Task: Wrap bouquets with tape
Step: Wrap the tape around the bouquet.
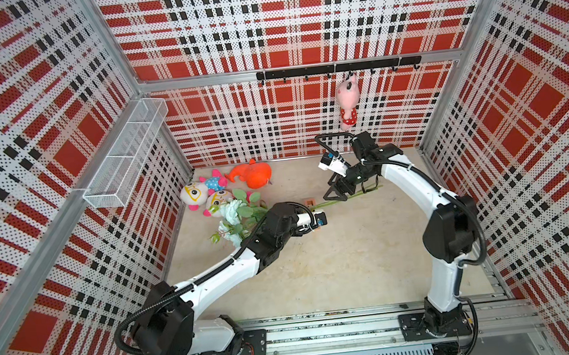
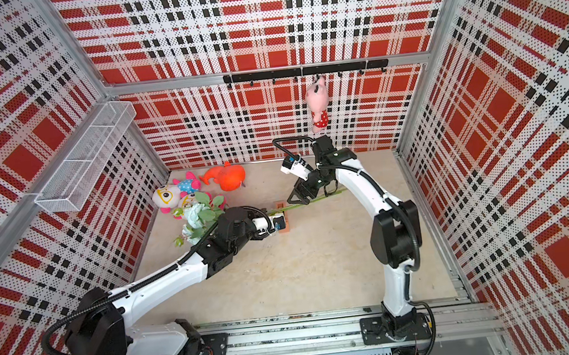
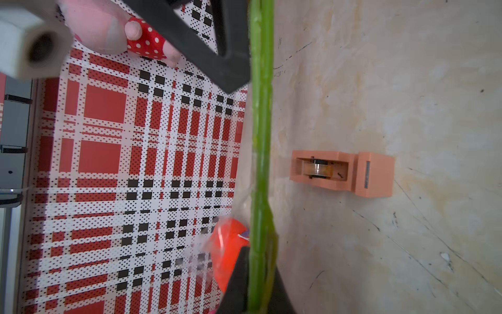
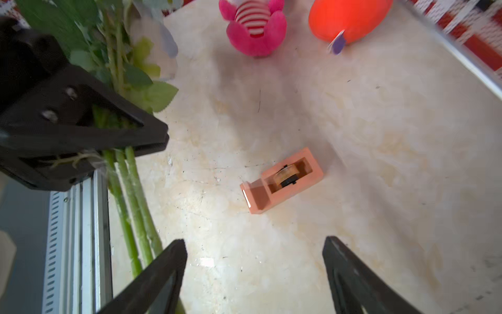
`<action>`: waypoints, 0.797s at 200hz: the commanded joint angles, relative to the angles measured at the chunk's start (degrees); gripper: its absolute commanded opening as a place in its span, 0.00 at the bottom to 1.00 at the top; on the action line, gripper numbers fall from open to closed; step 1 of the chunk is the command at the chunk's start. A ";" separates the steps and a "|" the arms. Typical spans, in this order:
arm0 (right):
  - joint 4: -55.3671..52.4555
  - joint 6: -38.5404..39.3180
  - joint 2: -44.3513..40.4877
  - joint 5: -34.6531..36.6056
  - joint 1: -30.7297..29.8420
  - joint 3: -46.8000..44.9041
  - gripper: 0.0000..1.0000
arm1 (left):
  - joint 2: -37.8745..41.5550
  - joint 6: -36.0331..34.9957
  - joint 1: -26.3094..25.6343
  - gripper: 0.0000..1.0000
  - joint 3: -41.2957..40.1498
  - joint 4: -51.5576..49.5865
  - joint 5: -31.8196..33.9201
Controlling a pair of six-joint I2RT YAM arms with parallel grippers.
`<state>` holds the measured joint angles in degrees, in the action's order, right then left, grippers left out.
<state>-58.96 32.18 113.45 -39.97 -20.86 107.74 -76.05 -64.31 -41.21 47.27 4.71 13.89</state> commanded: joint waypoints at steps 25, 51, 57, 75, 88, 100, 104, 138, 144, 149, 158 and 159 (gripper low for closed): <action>-10.80 8.41 3.90 -4.73 -1.09 4.05 0.83 | 0.47 -1.58 -0.09 0.00 0.58 6.11 0.70; -11.95 9.21 4.57 -4.20 -0.62 6.39 0.84 | 0.23 -1.80 0.00 0.00 1.11 4.68 -0.43; -13.07 9.50 4.74 -4.35 -0.31 7.88 0.84 | 0.51 -1.64 0.15 0.00 0.99 4.78 -0.76; -17.54 12.18 4.49 -6.75 0.95 12.80 0.85 | 1.07 -1.59 0.92 0.00 0.71 4.39 -2.84; -18.40 15.16 2.69 -8.77 1.48 12.63 0.82 | 1.22 -1.58 1.54 0.00 1.12 2.68 -4.04; -17.19 16.78 0.57 -9.36 1.52 9.94 0.83 | 1.22 -1.56 1.79 0.00 1.07 2.33 -3.87; -16.65 17.07 -0.19 -9.63 1.49 8.90 0.84 | 1.21 -1.60 1.83 0.00 1.06 2.15 -3.94; -12.09 16.92 -1.55 -8.02 0.76 2.99 0.85 | 1.30 -1.23 2.45 0.00 1.20 2.40 -5.87; -12.46 16.86 -0.78 -7.55 0.70 3.52 0.84 | 1.34 -1.25 2.45 0.00 1.37 2.20 -5.98; -12.79 16.86 -0.08 -7.49 0.56 4.13 0.82 | 1.29 -1.25 2.53 0.00 1.41 2.00 -5.97; -14.09 16.98 1.38 -7.78 0.50 5.49 0.80 | 1.25 -1.08 2.85 0.00 1.67 1.63 -6.54; -14.21 17.05 1.54 -7.86 0.48 5.60 0.80 | 1.25 -1.08 2.91 0.00 1.72 1.62 -6.74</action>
<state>-71.90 46.81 112.97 -46.41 -19.88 111.59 -76.14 -65.80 -38.98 46.89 5.10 9.61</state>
